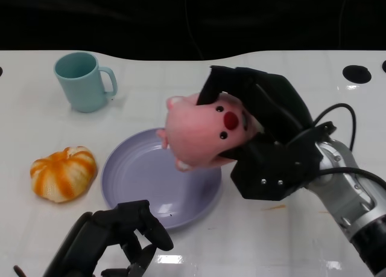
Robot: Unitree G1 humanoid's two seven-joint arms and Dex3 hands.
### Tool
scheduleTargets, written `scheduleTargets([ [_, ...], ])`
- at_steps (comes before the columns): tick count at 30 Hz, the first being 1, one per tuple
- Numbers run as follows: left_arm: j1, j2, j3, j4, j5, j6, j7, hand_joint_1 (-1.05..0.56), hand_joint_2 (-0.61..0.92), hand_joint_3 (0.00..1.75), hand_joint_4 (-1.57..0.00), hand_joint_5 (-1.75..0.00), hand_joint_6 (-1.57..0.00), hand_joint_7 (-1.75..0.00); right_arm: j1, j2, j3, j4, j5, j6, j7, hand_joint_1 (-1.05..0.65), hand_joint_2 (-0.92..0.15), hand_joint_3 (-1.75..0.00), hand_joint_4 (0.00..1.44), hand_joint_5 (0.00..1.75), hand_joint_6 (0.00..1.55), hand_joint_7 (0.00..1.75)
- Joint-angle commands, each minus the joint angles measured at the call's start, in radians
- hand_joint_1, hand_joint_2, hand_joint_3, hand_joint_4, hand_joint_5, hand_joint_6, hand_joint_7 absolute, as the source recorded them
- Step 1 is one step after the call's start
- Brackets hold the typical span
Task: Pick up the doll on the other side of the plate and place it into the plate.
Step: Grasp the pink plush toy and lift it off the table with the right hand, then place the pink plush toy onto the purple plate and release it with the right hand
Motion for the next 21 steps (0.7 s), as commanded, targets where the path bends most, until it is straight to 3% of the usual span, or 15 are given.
scheduleTargets([
  [1,0.011,0.003,0.004,0.002,-0.002,-0.008,0.011,-0.1,0.51,1.1,-0.77,-1.57,-0.8,-1.15,-0.064,0.049,0.031,0.064,-0.009,-0.031,-0.026,-0.19,-0.22,-1.52,0.96,1.75,0.75,1.75],
  [16,0.029,0.002,0.004,-0.014,-0.002,-0.008,0.009,-0.09,0.51,1.12,-0.77,-1.55,-0.78,-1.19,-0.212,0.181,0.118,0.31,-0.069,-0.002,-0.061,-0.24,-0.3,-1.35,0.99,1.75,0.76,1.71],
  [18,0.029,0.002,0.001,-0.014,0.002,-0.012,0.01,-0.1,0.51,1.11,-0.77,-1.56,-0.78,-1.18,-0.219,0.187,0.122,0.331,-0.064,-0.003,-0.055,-0.22,-0.29,-1.35,0.96,1.75,0.81,1.47],
  [19,0.029,0.002,0.001,-0.014,0.003,-0.012,0.011,-0.1,0.51,1.11,-0.77,-1.56,-0.78,-1.18,-0.221,0.188,0.124,0.337,-0.061,0.003,-0.044,-0.22,-0.3,-1.31,0.93,1.75,0.86,1.25],
  [21,0.028,0.003,0.0,-0.017,0.005,-0.008,0.01,-0.11,0.51,1.11,-0.76,-1.57,-0.79,-1.18,-0.225,0.187,0.129,0.34,-0.055,0.016,-0.015,-0.27,-0.5,-0.83,0.79,1.43,0.87,0.6],
])
